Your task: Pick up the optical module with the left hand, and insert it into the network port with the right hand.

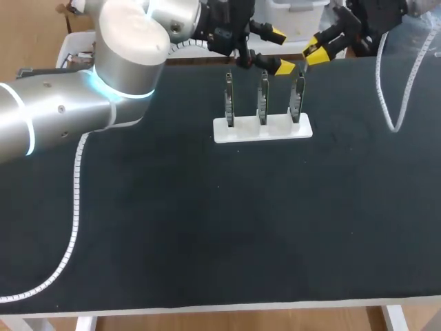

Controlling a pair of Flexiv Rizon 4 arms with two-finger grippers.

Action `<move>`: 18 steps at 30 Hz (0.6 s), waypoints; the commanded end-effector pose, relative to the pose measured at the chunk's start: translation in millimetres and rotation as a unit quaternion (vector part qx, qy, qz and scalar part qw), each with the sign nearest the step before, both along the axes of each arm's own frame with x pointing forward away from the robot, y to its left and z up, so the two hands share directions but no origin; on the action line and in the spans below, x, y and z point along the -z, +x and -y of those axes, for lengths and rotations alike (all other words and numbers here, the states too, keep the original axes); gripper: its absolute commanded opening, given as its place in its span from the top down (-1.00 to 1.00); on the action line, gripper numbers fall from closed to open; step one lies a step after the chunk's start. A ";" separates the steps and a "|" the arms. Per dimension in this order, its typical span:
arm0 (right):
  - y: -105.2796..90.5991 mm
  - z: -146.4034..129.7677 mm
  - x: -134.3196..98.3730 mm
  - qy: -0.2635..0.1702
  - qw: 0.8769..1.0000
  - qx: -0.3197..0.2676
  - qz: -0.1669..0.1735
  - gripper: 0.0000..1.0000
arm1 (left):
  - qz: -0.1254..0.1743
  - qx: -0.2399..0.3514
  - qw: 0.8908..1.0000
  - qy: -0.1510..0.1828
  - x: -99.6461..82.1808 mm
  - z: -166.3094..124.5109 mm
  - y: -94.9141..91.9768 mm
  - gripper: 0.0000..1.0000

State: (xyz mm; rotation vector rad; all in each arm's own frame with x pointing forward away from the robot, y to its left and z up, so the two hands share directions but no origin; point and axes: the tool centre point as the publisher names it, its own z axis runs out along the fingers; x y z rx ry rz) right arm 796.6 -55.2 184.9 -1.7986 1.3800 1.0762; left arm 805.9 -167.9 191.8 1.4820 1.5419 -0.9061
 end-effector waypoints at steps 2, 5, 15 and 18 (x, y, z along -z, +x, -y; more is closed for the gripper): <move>6.4 0.6 2.2 0.000 1.000 -0.004 -0.006 1.00 | 0.001 0.000 1.000 0.000 0.2 -0.1 -0.1 -1.00; 5.8 1.6 3.1 -0.002 1.000 -0.002 -0.007 1.00 | 0.001 0.000 1.000 0.000 0.2 -0.1 -0.1 -1.00; 3.4 4.0 8.1 -0.003 1.000 0.005 -0.012 1.00 | 0.001 0.000 1.000 0.000 0.2 -0.1 -0.1 -1.00; 3.1 4.9 9.9 -0.003 1.000 0.006 -0.013 1.00 | 0.001 0.000 1.000 0.000 0.2 -0.1 -0.1 -1.00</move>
